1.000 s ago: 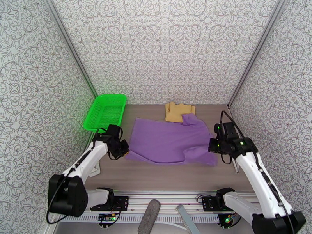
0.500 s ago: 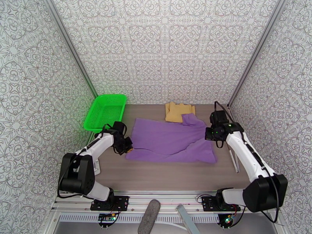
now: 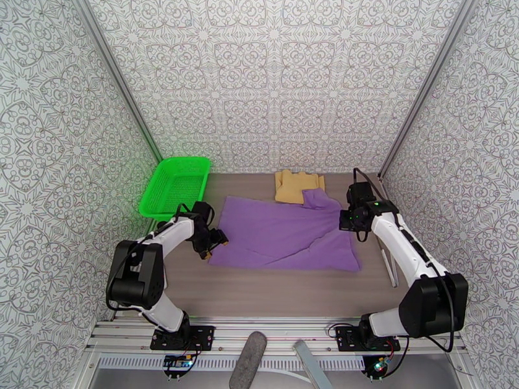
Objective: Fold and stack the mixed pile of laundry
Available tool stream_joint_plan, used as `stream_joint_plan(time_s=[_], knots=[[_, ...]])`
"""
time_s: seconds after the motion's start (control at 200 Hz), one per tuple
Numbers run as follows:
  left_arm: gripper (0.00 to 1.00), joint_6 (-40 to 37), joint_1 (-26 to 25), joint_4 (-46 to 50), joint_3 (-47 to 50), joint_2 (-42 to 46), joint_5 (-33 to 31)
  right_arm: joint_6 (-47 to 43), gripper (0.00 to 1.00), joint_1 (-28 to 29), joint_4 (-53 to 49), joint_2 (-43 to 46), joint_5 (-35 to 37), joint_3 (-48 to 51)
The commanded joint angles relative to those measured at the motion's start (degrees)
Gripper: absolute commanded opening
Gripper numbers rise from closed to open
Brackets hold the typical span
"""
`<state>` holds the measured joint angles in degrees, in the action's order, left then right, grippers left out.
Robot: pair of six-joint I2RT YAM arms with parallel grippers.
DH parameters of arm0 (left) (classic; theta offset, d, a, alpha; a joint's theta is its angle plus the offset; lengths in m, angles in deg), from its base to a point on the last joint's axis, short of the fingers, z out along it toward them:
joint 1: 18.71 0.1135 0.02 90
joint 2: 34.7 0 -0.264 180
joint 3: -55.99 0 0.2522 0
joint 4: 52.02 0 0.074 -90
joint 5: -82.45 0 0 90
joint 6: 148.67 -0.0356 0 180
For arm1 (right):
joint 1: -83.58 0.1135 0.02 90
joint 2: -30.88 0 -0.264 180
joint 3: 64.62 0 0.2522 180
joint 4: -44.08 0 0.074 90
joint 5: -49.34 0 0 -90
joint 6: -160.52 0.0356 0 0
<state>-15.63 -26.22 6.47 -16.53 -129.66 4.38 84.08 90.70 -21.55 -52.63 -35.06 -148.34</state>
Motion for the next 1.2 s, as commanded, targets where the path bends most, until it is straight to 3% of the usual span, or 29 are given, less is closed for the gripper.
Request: stream_joint_plan(time_s=[0.0,0.265,0.39,0.59,0.775,0.925,1.19], knots=[[0.76,-0.68,-1.22,0.42,-2.35,-0.06,-2.04,0.96,0.0,-0.35,0.08,-3.86,2.88,2.39],[0.81,-1.21,-2.81,4.62,-4.74,2.87,-5.18,2.41,0.0,-0.35,-2.36,-11.2,6.39,4.21],[0.82,-1.54,-3.61,6.87,-6.39,4.69,-6.37,1.67,0.28,-0.35,-4.34,-13.3,7.11,2.49],[0.82,-2.26,-5.05,10.34,-8.93,6.82,-7.86,-3.75,0.52,1.06,-4.28,-9.49,0.93,-1.54],[0.82,-2.12,-5.85,11.51,-9.51,8.71,-8.54,-6.02,0.55,5.07,-4.16,-10.92,-5.34,-4.73],[0.81,-2.0,-6.14,11.76,-9.16,9.52,-8.84,-4.07,0.51,8.91,-1.26,-16.23,-8.74,-5.2],[0.79,-2.11,-6.12,11.34,-7.99,10.23,-8.84,2.11,0.48,13.23,2.06,-24.6,-8.67,-6.9]])
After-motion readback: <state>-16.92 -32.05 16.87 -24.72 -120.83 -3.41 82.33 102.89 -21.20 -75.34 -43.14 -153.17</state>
